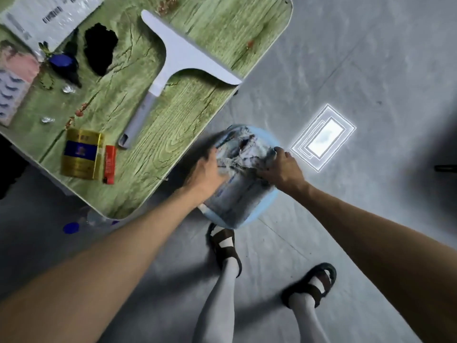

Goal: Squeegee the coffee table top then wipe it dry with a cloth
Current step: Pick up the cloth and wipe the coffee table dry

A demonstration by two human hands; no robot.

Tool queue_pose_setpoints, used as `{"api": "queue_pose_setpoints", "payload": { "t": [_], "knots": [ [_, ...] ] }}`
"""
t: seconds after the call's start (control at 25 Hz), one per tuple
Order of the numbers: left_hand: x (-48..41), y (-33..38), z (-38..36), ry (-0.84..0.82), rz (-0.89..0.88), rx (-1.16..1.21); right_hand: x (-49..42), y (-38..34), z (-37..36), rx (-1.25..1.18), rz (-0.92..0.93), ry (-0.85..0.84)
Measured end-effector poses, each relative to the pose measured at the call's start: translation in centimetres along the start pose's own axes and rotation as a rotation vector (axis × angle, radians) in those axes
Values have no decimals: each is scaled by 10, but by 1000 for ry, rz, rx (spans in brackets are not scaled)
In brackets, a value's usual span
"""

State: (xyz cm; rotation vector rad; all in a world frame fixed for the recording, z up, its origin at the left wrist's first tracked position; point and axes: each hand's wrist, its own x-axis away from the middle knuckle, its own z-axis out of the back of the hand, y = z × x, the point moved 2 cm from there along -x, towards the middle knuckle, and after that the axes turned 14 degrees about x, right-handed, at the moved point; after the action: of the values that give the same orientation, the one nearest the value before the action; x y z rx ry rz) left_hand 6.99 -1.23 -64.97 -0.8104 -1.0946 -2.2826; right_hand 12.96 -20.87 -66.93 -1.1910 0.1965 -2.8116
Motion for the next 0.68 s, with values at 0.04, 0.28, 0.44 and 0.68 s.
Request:
{"api": "queue_pose_setpoints", "payload": {
  "t": [0.04,0.28,0.44,0.68],
  "knots": [
    [-12,-6,-4,19,25,11,-9,3,-8,20,18,18],
    [-56,37,-17,-66,-567,-504,-9,7,-15,35,135,102],
    [-44,87,-9,-381,-672,-765,30,5,14,170,344,121],
    [26,184,26,-545,-390,-558,107,58,132,-48,323,122]
  ]
}}
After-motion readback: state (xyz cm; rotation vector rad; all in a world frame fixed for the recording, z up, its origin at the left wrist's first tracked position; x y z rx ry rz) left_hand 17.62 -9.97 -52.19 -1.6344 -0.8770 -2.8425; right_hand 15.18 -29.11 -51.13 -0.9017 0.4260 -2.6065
